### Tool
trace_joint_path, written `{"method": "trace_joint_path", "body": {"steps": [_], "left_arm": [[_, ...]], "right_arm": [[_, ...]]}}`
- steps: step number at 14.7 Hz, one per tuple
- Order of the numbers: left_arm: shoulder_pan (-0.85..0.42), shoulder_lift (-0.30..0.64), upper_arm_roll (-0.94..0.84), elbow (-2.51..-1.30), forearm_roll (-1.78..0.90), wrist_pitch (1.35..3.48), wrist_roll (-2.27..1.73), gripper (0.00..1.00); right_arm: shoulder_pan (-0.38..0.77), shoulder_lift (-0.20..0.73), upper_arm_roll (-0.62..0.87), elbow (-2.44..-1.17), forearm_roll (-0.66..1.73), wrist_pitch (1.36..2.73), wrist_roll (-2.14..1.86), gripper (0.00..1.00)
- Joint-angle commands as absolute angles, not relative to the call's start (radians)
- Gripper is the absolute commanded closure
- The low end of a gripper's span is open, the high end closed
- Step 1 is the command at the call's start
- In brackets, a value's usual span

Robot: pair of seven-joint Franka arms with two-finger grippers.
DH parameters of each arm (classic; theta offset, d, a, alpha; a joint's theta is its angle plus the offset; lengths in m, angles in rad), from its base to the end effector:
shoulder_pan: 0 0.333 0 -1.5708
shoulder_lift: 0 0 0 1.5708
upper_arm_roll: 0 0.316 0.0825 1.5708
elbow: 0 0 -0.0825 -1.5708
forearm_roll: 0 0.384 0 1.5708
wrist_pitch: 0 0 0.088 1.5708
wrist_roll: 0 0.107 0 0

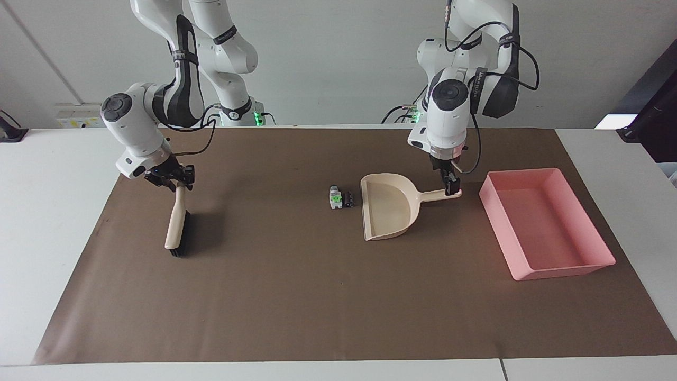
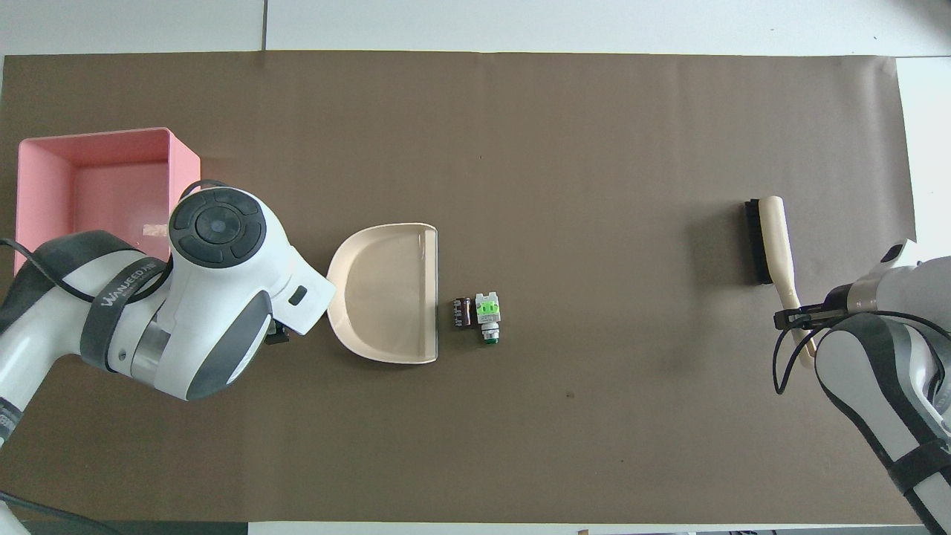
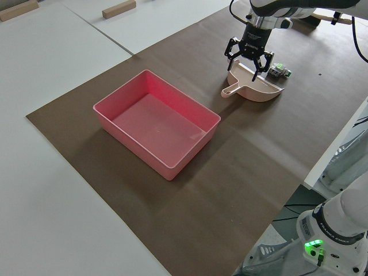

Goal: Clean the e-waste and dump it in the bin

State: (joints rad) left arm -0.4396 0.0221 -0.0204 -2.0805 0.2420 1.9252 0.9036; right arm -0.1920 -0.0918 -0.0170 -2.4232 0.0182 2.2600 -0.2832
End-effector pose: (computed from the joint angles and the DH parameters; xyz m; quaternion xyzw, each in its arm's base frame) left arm 0.4833 -0.2207 0.4044 -0.7351 0.6633 0.1097 0.0868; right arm 0.4583 -0.0967 0.3373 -0.9988 -0.0311 0.0328 0.0161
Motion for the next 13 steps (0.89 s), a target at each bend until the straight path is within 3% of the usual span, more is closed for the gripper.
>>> {"method": "trace_joint_path", "body": {"steps": [1, 4, 6, 9, 13], "left_arm": [[-0.48, 0.05, -0.005, -2.103, 0.29, 1.97, 0.861, 0.07], [-0.523, 0.122, -0.005, -2.105, 0.363, 2.023, 0.766, 0.08], [-0.529, 0.129, -0.005, -2.108, 0.368, 2.026, 0.749, 0.09], [-0.529, 0.127, -0.005, -2.121, 0.368, 2.025, 0.749, 0.14], [-0.523, 0.124, -0.006, -2.131, 0.368, 2.022, 0.755, 0.25]], "right_arm": [[-0.21, -0.107, -0.008, -2.436, 0.037, 2.269, -0.289, 1.0], [-0.199, -0.107, -0.008, -2.405, 0.037, 2.24, -0.258, 1.0], [-0.189, -0.123, 0.006, -2.346, 0.04, 2.151, -0.186, 1.0], [-0.068, -0.161, 0.02, -2.261, 0.04, 1.998, -0.024, 1.0], [0.186, -0.189, 0.02, -2.252, 0.038, 1.939, 0.278, 1.0]]}}
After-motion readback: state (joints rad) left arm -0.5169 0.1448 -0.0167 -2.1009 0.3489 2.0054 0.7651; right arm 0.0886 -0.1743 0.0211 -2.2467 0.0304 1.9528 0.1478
